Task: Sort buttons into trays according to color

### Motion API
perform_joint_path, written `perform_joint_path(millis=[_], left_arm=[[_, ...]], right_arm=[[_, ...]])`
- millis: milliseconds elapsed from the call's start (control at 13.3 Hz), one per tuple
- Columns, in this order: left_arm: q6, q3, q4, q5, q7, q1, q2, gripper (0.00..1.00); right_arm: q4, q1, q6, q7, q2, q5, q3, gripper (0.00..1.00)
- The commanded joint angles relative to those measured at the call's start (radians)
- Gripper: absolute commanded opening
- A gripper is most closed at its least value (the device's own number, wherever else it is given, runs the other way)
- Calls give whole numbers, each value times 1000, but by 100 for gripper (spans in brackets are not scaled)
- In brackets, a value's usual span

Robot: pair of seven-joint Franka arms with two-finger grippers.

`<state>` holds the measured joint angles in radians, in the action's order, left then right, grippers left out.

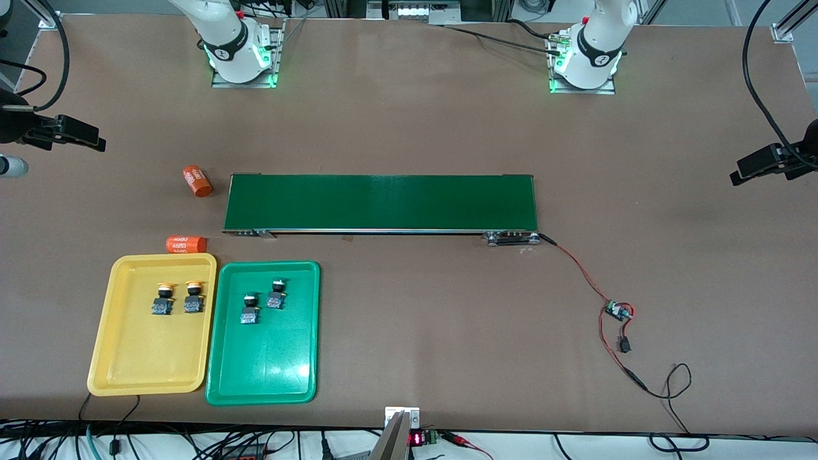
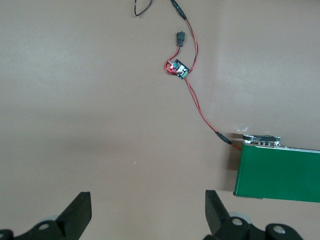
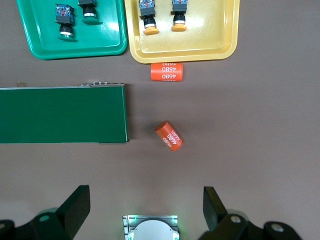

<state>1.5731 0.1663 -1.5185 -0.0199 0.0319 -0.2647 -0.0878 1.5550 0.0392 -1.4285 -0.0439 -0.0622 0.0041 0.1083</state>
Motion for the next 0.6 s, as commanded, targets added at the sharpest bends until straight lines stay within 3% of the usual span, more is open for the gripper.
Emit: perform_joint_path(millis=[0,376,526], left_arm=[[13,7,0,15,-9,-1,8,100],[16,2,-2,12,-9,-1,8,100],[28,-25,-17,14,-6,54,20,100]], right_arm=[[2,8,8,4,5,-10,7,100],[2,11,11,6,5,-10,5,100],[4,13,13,7,5,-9,5,100]])
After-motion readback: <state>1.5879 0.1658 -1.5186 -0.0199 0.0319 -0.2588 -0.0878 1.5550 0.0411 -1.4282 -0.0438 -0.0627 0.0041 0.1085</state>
